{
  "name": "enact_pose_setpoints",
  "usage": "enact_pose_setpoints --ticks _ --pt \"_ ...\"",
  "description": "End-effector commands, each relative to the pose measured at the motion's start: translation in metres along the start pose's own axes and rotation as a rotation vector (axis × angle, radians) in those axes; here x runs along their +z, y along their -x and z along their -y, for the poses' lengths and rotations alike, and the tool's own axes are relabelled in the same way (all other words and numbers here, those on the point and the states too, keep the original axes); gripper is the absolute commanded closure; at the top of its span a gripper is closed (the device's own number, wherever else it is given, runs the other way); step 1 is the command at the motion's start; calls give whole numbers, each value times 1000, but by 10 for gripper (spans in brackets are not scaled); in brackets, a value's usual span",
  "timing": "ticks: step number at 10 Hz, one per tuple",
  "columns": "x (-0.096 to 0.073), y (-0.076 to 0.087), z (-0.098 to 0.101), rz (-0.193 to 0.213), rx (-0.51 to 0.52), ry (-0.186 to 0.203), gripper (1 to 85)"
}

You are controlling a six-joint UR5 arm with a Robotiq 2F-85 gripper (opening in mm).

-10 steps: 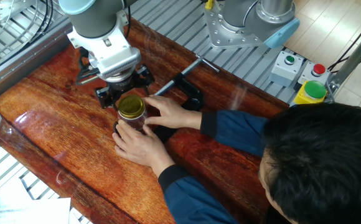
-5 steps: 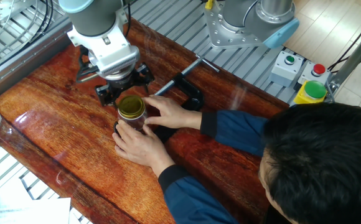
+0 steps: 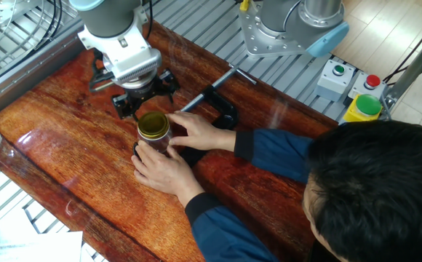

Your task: Screw the lid onto the jar

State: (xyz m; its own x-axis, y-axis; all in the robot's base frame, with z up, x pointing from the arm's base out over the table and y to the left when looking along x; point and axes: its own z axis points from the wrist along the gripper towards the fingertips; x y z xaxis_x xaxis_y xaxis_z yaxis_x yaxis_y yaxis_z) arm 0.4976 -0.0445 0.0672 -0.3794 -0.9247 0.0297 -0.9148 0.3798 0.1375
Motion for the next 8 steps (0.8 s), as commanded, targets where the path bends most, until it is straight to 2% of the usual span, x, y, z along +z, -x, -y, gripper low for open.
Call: enact_pose_setpoints --ticks 1,3,5,7,8 --pt "-4 -3 1 10 6 -6 7" --pt "-15 5 15 13 -9 -35 7" --pt "-23 22 23 11 -38 -60 7" --pt "-23 41 27 43 -90 -86 7" --pt "-22 44 28 49 -102 -97 7"
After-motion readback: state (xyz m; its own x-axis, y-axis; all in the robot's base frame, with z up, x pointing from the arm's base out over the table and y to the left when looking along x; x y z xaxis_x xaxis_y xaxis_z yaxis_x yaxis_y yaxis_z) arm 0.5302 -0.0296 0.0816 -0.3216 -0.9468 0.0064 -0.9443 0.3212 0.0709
